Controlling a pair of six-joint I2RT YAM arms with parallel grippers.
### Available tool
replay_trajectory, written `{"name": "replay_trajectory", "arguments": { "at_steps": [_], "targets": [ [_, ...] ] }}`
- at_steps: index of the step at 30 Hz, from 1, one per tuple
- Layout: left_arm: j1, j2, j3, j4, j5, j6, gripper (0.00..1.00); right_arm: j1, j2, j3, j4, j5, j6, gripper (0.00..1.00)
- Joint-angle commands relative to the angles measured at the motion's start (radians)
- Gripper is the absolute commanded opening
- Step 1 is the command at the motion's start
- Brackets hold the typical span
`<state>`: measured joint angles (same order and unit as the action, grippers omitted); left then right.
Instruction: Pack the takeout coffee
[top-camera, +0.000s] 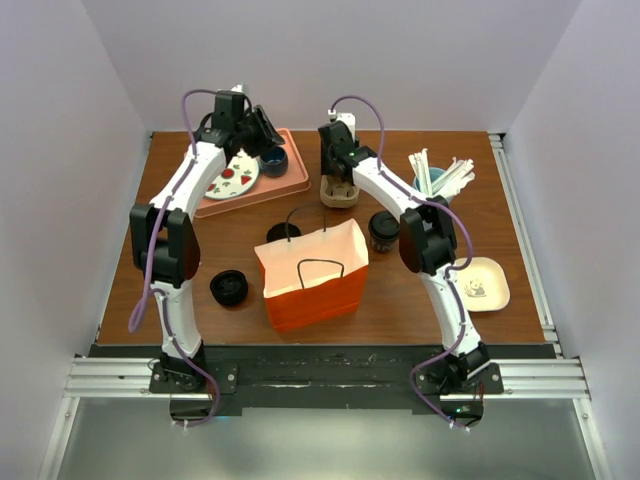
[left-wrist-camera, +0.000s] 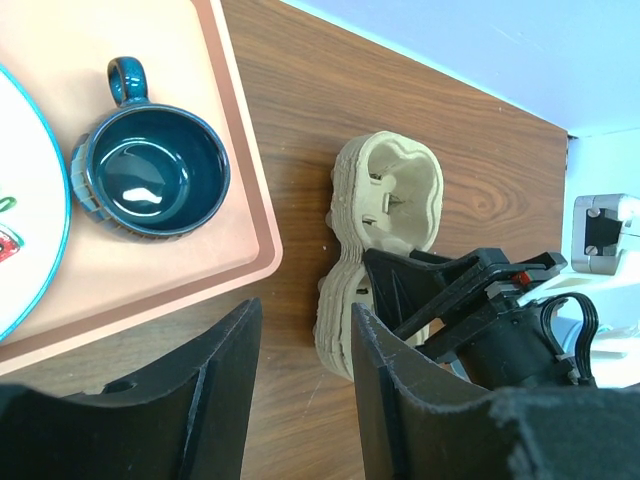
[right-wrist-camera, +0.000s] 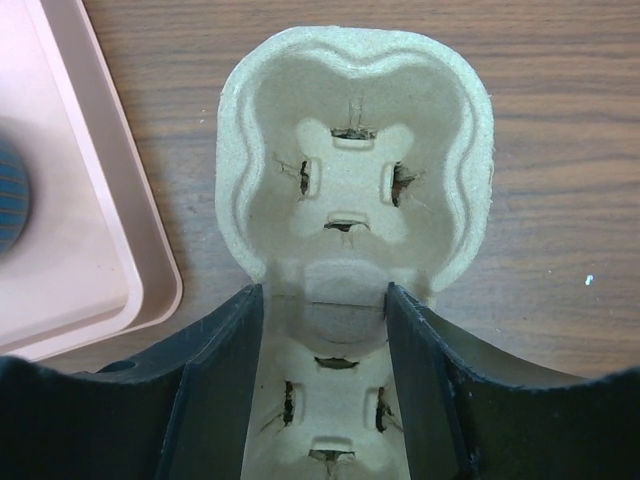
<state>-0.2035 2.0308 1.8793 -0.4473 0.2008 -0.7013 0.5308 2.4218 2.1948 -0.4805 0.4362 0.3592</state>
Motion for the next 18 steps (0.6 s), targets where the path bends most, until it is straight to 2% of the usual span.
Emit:
{"name": "replay_trajectory", "arguments": {
  "at_steps": [1, 6, 18],
  "targets": [
    [-0.010, 0.002, 0.047, 0.007, -0.009, 0.029, 0.46, -0.003, -0.084, -0.017, 0.049, 0.016, 0.012, 0.58],
    [-0.017, 0.006, 0.050, 0.010, -0.012, 0.025, 0.46, -0.005, -0.093, -0.015, 0.053, 0.022, 0.007, 0.62],
    [-0.020, -0.004, 0.049, 0.001, -0.028, 0.040, 0.45, -0.011, -0.059, -0.018, 0.023, 0.038, 0.009, 0.49]
  ]
}}
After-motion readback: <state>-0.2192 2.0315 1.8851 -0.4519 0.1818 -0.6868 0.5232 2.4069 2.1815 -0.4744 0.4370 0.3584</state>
